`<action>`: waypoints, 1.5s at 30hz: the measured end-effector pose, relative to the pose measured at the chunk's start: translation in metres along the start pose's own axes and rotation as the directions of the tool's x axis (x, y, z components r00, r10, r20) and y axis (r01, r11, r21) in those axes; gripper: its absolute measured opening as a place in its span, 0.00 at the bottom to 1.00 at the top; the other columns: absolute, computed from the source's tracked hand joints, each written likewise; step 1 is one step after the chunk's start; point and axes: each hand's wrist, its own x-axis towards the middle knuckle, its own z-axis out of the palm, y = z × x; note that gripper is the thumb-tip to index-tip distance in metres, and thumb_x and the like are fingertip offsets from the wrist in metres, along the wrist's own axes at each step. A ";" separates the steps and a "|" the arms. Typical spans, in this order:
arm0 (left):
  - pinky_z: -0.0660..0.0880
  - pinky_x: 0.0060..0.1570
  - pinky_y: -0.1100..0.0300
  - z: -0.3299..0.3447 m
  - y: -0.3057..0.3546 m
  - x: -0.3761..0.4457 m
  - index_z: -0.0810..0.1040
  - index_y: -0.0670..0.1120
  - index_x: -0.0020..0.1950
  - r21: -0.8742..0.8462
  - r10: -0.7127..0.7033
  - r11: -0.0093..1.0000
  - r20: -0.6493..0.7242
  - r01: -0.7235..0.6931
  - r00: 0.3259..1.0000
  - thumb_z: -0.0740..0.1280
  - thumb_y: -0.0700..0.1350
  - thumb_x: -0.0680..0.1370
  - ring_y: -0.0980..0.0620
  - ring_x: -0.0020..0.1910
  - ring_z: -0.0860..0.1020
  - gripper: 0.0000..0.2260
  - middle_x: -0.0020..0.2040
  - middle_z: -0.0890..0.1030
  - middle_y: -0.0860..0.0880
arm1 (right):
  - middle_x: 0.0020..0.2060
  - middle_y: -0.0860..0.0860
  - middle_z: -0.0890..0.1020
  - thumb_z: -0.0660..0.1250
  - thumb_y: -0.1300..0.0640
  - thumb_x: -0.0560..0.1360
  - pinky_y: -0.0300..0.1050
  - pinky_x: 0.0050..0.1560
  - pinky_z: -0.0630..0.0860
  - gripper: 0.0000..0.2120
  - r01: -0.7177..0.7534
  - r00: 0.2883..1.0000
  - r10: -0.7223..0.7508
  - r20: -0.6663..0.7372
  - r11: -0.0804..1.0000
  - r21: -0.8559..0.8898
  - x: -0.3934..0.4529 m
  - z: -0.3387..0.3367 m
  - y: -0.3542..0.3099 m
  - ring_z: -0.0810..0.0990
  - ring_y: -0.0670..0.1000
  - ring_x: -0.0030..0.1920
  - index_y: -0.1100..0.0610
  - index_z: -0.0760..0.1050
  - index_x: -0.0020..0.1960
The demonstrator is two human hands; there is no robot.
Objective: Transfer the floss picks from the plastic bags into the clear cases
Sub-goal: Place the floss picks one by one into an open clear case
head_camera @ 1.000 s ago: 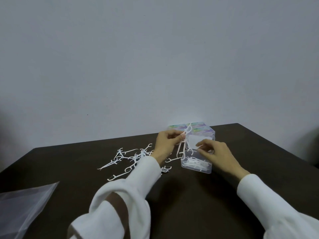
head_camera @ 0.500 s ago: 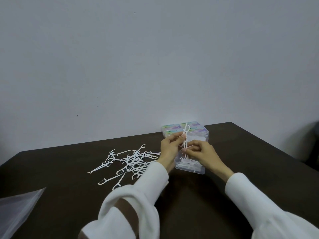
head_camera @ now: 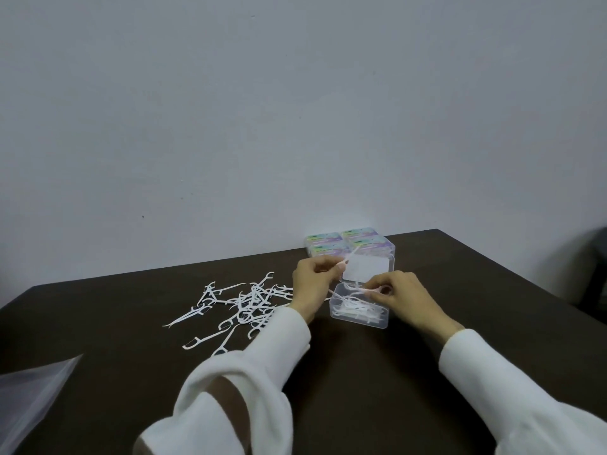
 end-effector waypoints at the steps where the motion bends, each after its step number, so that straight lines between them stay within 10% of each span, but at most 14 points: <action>1: 0.75 0.40 0.67 0.001 -0.001 -0.001 0.84 0.45 0.49 0.061 0.035 0.998 0.017 -0.036 0.999 0.72 0.40 0.74 0.59 0.38 0.78 0.05 0.40 0.82 0.52 | 0.46 0.46 0.81 0.69 0.51 0.74 0.39 0.49 0.76 0.08 0.006 1.000 -0.006 0.016 0.999 -0.034 -0.001 0.001 0.000 0.78 0.42 0.46 0.50 0.80 0.52; 12: 0.72 0.59 0.57 -0.004 -0.005 -0.006 0.84 0.51 0.54 0.595 0.199 0.720 0.315 -0.356 0.928 0.67 0.41 0.76 0.54 0.54 0.77 0.10 0.54 0.82 0.52 | 0.39 0.44 0.80 0.68 0.53 0.74 0.41 0.45 0.79 0.02 0.057 0.970 -0.070 -0.231 0.997 -0.060 -0.007 -0.003 -0.005 0.78 0.43 0.39 0.50 0.79 0.45; 24: 0.72 0.47 0.66 -0.040 -0.006 -0.009 0.83 0.49 0.51 0.509 0.116 0.806 0.365 -0.302 0.924 0.73 0.46 0.72 0.58 0.45 0.77 0.08 0.48 0.82 0.51 | 0.48 0.43 0.78 0.65 0.48 0.75 0.48 0.62 0.62 0.08 0.078 0.997 -0.081 0.003 0.956 -0.284 -0.006 0.003 -0.003 0.72 0.44 0.53 0.49 0.80 0.49; 30: 0.69 0.33 0.75 -0.043 -0.003 -0.010 0.83 0.42 0.48 0.421 0.109 0.867 0.361 -0.266 0.926 0.74 0.37 0.70 0.68 0.29 0.75 0.07 0.38 0.81 0.50 | 0.44 0.45 0.78 0.69 0.53 0.73 0.44 0.52 0.77 0.02 0.075 0.995 -0.065 0.071 0.986 -0.149 -0.004 0.003 -0.003 0.75 0.44 0.46 0.49 0.80 0.44; 45: 0.76 0.37 0.70 -0.016 -0.002 -0.015 0.82 0.39 0.44 0.393 0.185 0.861 0.348 -0.323 0.919 0.75 0.32 0.66 0.63 0.29 0.78 0.09 0.33 0.81 0.47 | 0.41 0.44 0.79 0.72 0.59 0.71 0.27 0.42 0.71 0.05 0.129 0.988 -0.129 0.088 0.992 0.007 -0.009 -0.004 0.000 0.77 0.39 0.42 0.51 0.80 0.46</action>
